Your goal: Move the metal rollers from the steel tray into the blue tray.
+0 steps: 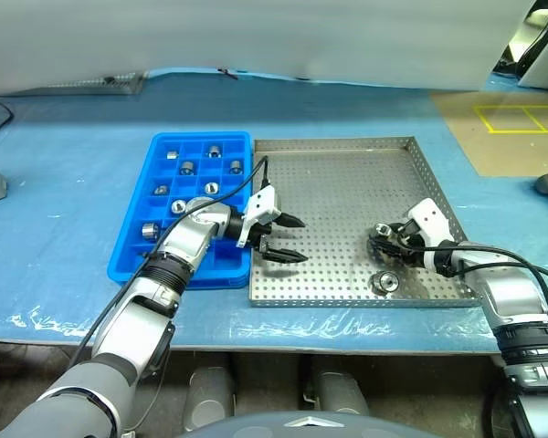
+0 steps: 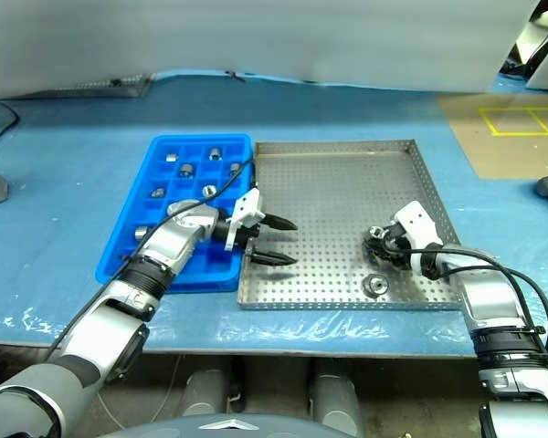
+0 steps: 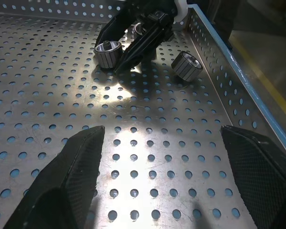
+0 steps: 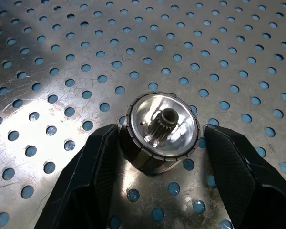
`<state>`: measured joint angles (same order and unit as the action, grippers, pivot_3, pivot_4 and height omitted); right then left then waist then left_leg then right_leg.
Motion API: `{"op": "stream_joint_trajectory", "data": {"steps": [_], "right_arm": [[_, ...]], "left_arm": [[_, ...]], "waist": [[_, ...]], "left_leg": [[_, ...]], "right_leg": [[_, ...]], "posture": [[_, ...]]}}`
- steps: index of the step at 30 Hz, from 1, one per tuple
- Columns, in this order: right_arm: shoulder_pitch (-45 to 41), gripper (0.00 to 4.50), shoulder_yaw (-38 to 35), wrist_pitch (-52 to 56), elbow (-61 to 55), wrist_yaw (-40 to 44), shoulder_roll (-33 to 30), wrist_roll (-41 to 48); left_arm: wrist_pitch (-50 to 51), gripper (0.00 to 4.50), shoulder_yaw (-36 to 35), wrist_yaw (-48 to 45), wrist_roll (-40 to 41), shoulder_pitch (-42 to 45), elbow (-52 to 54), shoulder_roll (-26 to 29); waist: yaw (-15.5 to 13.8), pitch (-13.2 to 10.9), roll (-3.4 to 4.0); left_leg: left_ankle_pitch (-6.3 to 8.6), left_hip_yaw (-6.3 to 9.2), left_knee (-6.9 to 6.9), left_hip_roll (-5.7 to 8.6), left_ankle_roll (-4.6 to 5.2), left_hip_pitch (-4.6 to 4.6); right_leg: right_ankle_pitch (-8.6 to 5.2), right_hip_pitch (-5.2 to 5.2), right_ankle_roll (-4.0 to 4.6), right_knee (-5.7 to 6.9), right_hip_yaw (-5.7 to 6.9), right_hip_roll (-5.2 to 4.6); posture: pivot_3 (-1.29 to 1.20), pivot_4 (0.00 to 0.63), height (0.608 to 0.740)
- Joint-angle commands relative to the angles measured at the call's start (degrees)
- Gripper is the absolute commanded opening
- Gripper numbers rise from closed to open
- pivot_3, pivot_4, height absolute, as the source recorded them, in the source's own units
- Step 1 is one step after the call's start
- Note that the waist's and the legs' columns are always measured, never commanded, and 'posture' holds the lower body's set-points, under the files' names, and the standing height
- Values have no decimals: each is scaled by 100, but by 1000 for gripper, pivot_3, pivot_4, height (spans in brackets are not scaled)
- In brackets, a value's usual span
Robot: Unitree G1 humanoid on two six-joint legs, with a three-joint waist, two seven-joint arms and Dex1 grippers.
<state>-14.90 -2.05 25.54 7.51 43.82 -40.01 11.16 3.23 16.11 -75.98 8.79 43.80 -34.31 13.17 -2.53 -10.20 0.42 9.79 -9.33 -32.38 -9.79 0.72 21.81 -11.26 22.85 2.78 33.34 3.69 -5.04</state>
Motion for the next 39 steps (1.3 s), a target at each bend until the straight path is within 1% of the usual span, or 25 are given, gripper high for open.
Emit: {"op": "stream_joint_trajectory", "data": {"steps": [1,3,4,5,6,8,12,15,19,21,23,25,27,29,32,36,39], "right_arm": [[-54,2924,-28,-92,-67,-96,27,-87],[-63,2557,-91,-108,-109,6,71,54],[-57,2313,-96,-116,-152,47,75,86],[-55,1958,-84,-115,-180,61,68,83],[-66,1734,-27,-114,-182,34,41,2],[-79,1723,43,-134,-175,23,2,-104],[36,1723,-47,-78,-531,319,-25,132],[-92,1723,38,24,-724,193,-71,-65],[-421,1723,66,306,-1295,182,28,73],[-670,1723,169,407,-1458,217,148,138],[-1008,1723,388,407,-1452,260,312,106],[-1309,1723,564,371,-1312,321,501,94],[-1644,1723,768,192,-928,374,719,-8],[-1988,1723,989,-132,-376,409,941,-179],[-2365,1723,1180,-529,259,547,1204,-291],[-2931,1723,1390,-1095,1219,707,1649,-446],[-3411,1723,1544,-1633,1994,792,1996,-637]], "left_arm": [[-142,4114,-42,-7,-87,-1,-407,25],[-257,4114,-63,-16,-95,57,-600,16],[-318,4114,-74,-22,-100,87,-703,12],[-372,4114,-85,-28,-107,112,-791,7],[-428,4114,-93,-35,-115,132,-874,2],[-500,4114,-106,-47,-123,170,-987,-11],[-463,4114,-125,-70,-98,218,-972,-17],[-452,4114,-199,-66,-69,233,-960,53],[-459,4114,-454,111,-49,436,-1133,272],[-376,4114,-601,188,-4,539,-1053,443],[-141,4114,-800,284,97,630,-825,684],[120,4114,-939,324,178,610,-481,929],[415,4114,-1085,435,220,476,-50,1225],[787,4114,-1260,643,273,245,527,1512],[1448,4114,-1495,932,469,-124,1444,1767],[2168,4114,-1838,1359,674,-875,2643,2124],[2648,4114,-2154,1742,867,-1376,3366,2291]], "waist": [[-1,0,0],[-1,0,0],[0,0,0],[0,0,0],[0,0,1],[0,1,1],[-2,1,1],[-2,1,1],[21,1,1],[22,0,0],[22,-1,-3],[-24,-6,-10],[-119,-8,-13],[-184,-8,-14],[-348,-8,-13],[-516,-11,-17],[-626,-14,-23]], "left_leg": [[5,0,1,0,-10,-3],[5,0,2,0,-11,-5],[4,0,2,0,-12,-6],[4,0,3,0,-13,-7],[3,0,4,0,-13,-7],[3,0,6,0,-13,-8],[3,0,9,0,-13,-7],[3,-1,13,0,-13,-6],[0,-2,16,-1,-17,-4],[-7,-2,22,-2,-28,-2],[-11,-1,29,-6,-34,-3],[-15,1,29,-7,-40,18],[-16,1,30,-9,-38,41],[-23,1,27,-8,-19,68],[-24,2,22,-10,-16,125],[-22,3,17,-17,-12,146],[-24,10,2,-17,-19,160]], "right_leg": [[0,-2,-1,0,0,0],[-1,-4,-2,0,0,0],[-1,-4,-3,0,0,0],[-1,-4,-3,0,0,0],[-2,-4,-3,0,0,0],[-2,-3,-3,0,0,0],[-2,-1,-3,-1,0,0],[-2,1,-3,-2,0,0],[-2,12,-3,0,-2,1],[-2,27,-3,8,-2,3],[-3,33,-2,10,-1,5],[-5,55,7,22,1,5],[-11,76,23,32,5,2],[-13,105,29,37,5,0],[-21,154,44,54,18,-4],[-29,173,58,72,33,-5],[-47,207,86,129,37,-11]], "posture": [[-85,150,740],[-85,150,740],[-85,150,740],[-85,150,740],[-85,150,740],[-81,150,740],[-78,150,740],[-69,150,740],[-42,150,740],[-4,150,740],[36,150,740],[70,150,740],[136,150,740],[199,150,740],[261,150,740],[386,150,740],[455,150,740]]}}
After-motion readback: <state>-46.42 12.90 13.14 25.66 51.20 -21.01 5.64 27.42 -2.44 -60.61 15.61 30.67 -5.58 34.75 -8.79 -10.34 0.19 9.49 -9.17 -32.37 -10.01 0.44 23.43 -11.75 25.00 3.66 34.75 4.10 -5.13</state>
